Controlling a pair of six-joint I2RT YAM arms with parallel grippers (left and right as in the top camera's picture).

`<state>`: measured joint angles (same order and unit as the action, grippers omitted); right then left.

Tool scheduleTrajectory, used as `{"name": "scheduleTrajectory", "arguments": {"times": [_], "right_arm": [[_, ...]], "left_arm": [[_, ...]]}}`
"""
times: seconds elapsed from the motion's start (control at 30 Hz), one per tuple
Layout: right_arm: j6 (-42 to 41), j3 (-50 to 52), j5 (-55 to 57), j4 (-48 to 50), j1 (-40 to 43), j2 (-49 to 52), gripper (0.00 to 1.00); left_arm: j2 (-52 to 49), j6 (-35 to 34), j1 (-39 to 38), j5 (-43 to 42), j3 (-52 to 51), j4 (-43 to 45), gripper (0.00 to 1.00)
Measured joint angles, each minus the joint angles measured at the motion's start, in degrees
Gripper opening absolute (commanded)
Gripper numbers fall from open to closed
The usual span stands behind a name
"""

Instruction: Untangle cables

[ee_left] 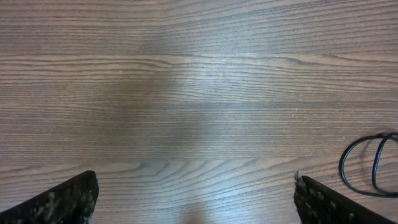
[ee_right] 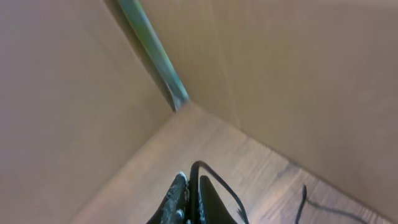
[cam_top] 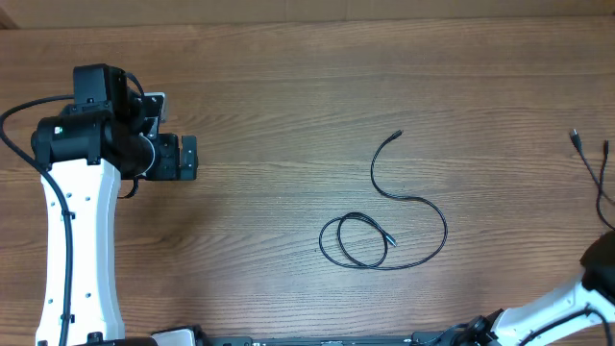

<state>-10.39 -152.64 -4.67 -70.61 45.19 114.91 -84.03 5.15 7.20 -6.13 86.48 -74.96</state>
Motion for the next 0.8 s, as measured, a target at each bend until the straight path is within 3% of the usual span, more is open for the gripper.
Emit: {"name": "scheduleTrajectory", "arguments": {"times": [0.27,0.53,0.63,0.67,0.7,0.73,0.8], "right_arm": [[1.36,0.39,0.02,-2.32,-0.02,9.22,0.04],[1.44,4.57,0.48,-2.71,-0.02,12.33,0.04],[1.49,7.43,0.76,-2.51,-0.02,13.22,0.14],[1.18,7.96,0.98,-2.51,-0.02,13.27,0.18],[1.51,8.81,1.62,-2.56,-0.02,13.4,0.43],[1.44,9.05,2.05,-2.62,-0.02,13.55,0.96],[1.27,9.46,2.78,-2.73,-0.02,13.64,1.0]], "left_arm": [[0.0,0.0,0.0,0.0,0.0,0.0,1.0],[0.0,0.0,0.0,-0.02,0.0,0.0,1.0],[0.0,0.0,0.0,-0.02,0.0,0.0,1.0],[0.0,0.0,0.0,0.0,0.0,0.0,1.0],[0.0,0.0,0.0,-0.02,0.0,0.0,1.0],[0.0,0.0,0.0,-0.02,0.0,0.0,1.0],[0.0,0.02,0.0,-0.02,0.0,-0.02,1.0]]}}
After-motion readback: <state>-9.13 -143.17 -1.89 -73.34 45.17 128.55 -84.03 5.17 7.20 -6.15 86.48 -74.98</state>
